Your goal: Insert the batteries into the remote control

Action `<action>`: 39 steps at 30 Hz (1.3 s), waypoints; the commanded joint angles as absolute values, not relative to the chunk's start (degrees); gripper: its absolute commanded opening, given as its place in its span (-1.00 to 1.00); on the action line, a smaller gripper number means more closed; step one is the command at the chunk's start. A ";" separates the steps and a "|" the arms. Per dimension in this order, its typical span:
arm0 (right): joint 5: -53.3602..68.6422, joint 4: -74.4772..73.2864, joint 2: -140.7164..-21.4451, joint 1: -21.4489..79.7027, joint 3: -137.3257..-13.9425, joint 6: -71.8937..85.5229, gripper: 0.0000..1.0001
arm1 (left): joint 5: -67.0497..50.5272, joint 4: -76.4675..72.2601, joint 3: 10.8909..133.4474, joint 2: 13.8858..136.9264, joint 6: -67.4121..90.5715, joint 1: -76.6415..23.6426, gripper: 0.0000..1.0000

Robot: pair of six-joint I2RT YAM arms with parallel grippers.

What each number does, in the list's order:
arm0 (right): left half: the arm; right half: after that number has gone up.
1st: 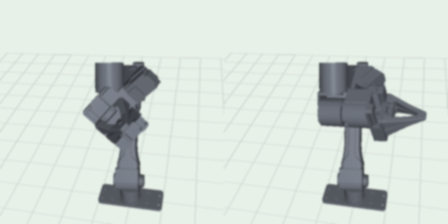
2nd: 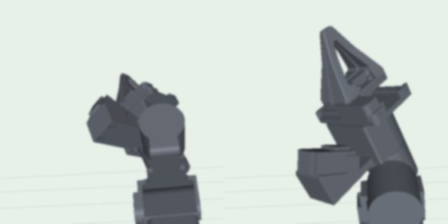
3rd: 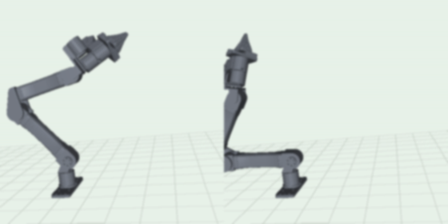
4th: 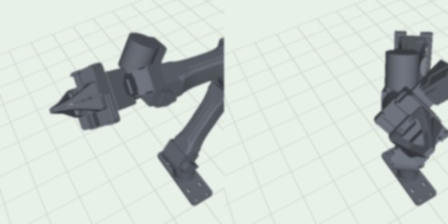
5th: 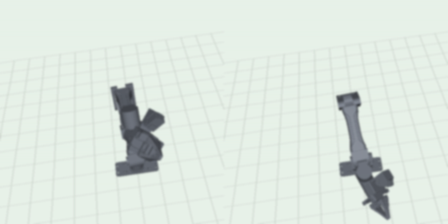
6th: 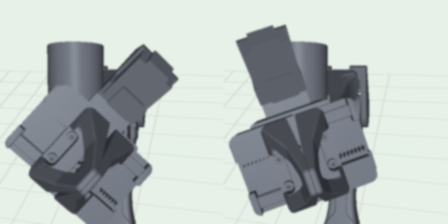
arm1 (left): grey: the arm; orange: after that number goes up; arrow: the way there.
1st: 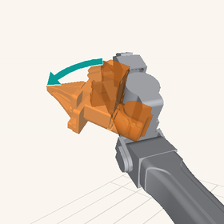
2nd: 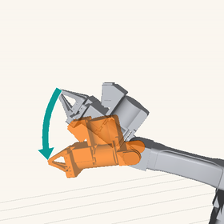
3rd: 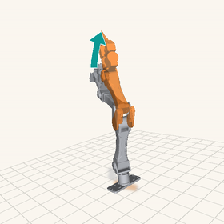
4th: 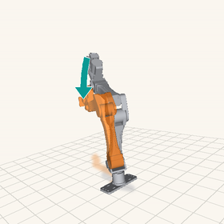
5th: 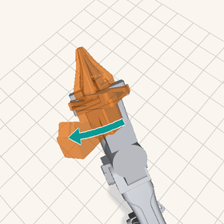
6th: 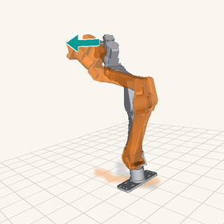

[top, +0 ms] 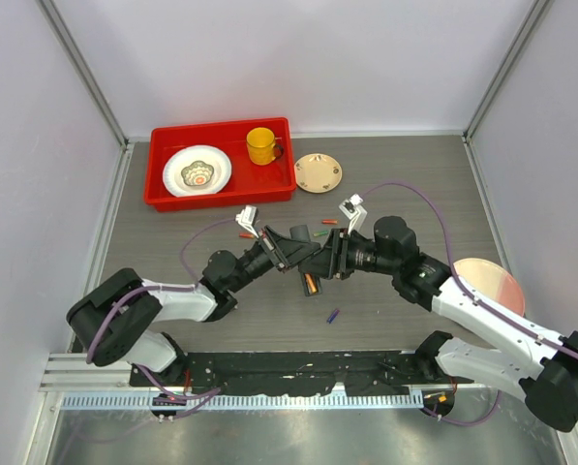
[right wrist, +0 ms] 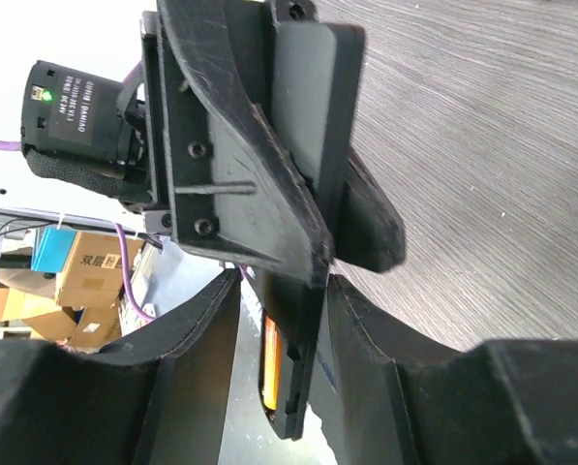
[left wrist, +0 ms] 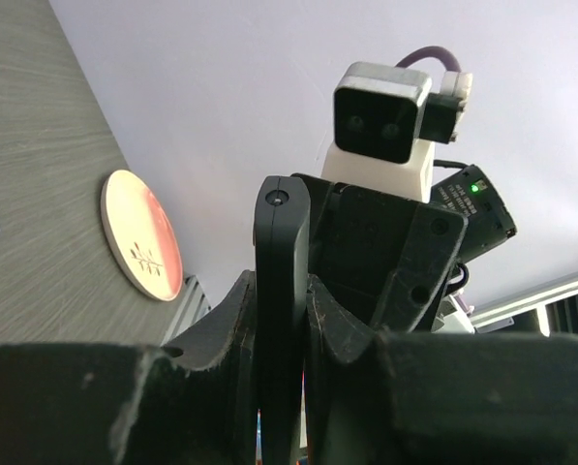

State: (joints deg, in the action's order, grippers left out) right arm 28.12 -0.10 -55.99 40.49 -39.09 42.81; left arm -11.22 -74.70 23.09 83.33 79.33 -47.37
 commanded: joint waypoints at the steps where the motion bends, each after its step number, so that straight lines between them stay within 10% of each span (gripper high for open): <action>1: 26.20 -3.51 -53.53 40.52 -41.84 38.86 -0.06 | -8.36 -80.08 22.85 79.11 76.21 -46.58 -1.00; 17: 0.99 -27.50 -55.72 48.14 -56.51 24.26 0.20 | 2.90 -36.84 30.49 70.22 66.18 -46.41 -1.00; 39: -17.75 -27.07 -69.25 66.36 -61.61 24.52 0.20 | 5.89 -37.09 30.59 69.70 69.26 -46.49 -1.00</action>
State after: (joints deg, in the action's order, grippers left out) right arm -15.03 -29.80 -68.90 65.93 -59.90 24.14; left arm 5.15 -33.61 29.26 70.98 68.77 -46.74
